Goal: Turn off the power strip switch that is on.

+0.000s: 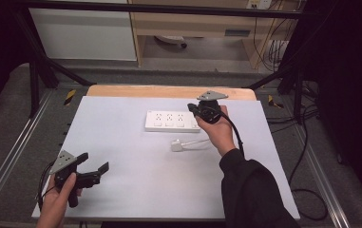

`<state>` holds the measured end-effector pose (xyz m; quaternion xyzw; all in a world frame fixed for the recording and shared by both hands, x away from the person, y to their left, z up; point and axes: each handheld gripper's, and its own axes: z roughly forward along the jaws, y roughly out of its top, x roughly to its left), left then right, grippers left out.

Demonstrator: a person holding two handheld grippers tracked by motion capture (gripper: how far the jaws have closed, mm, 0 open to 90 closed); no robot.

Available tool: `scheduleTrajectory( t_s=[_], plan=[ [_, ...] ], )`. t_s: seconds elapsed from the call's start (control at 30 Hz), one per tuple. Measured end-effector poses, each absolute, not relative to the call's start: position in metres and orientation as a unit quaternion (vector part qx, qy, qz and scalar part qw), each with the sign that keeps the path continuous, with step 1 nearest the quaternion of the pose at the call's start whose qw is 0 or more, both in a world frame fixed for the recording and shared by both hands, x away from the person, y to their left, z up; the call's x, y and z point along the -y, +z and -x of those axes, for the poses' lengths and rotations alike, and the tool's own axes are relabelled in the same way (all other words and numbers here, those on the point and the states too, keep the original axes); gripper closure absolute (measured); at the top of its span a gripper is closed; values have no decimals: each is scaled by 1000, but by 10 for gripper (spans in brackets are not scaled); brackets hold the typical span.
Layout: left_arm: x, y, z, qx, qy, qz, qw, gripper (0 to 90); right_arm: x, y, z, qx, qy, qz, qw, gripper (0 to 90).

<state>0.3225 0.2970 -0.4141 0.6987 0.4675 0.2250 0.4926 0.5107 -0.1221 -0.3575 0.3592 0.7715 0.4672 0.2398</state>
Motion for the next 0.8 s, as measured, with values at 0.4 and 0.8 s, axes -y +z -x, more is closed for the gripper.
scheduleTrajectory(
  t_s=[0.4,0.8],
  plan=[
    [-297,-415,-323,-467,225,-701,490,68,108,-373,-521,-771,468,-363,235,900],
    [-297,-415,-323,-466,225,-702,489,68,97,-389,-531,-767,466,-383,220,900]
  ],
)
